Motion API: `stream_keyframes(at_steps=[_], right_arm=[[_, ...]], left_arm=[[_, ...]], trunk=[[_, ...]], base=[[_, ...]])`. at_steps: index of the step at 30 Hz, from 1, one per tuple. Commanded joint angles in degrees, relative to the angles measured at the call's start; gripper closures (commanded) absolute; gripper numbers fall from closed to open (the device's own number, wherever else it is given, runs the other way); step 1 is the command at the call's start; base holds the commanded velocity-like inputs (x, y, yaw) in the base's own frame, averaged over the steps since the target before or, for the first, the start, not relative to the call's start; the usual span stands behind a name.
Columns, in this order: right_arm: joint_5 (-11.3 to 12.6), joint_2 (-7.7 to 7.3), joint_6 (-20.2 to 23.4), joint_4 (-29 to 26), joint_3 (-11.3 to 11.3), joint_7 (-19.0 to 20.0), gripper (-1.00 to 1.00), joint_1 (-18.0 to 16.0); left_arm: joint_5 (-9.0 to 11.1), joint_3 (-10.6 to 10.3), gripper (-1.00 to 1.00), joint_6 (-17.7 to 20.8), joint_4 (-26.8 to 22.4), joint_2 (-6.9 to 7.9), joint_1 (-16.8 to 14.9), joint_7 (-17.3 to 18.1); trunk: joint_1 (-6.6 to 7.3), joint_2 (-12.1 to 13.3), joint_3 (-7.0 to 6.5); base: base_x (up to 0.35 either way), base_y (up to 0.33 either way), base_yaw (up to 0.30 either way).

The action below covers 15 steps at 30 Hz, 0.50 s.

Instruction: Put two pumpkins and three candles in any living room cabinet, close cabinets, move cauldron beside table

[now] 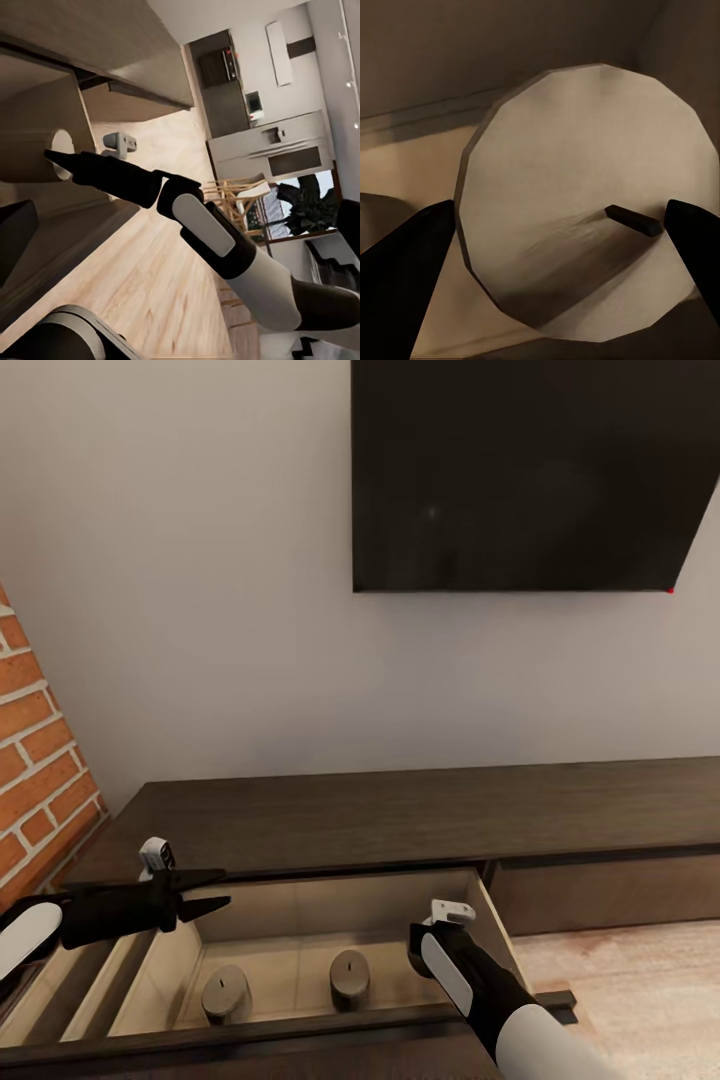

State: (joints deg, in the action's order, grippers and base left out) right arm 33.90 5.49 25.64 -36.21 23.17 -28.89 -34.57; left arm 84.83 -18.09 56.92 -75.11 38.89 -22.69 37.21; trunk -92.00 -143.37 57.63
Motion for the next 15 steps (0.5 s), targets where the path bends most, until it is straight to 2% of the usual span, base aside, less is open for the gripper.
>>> stream_keyframes(at_steps=[1,8,15], right_arm=[[0.4,-0.04,0.2,-0.1,0.3,-0.5,1.00,-0.1],[0.4,-0.04,0.5,-0.1,0.3,-0.6,1.00,-0.1],[0.5,-0.04,0.5,-0.1,0.3,-0.6,1.00,-0.1]], left_arm=[[0.1,-0.1,-1.00,0.2,-0.3,0.05,-0.1,0.2],[0.1,-0.8,-1.00,0.2,-6.2,0.11,1.0,0.5],[0.1,-1.0,-1.00,0.2,-7.2,0.05,1.2,0.7]], trunk=[[-0.01,0.0,0.28],[-0.19,-0.1,1.83],[-0.37,-0.2,3.39]], base=[[0.000,0.000,0.000],[0.000,0.000,0.000],[0.000,0.000,0.000]])
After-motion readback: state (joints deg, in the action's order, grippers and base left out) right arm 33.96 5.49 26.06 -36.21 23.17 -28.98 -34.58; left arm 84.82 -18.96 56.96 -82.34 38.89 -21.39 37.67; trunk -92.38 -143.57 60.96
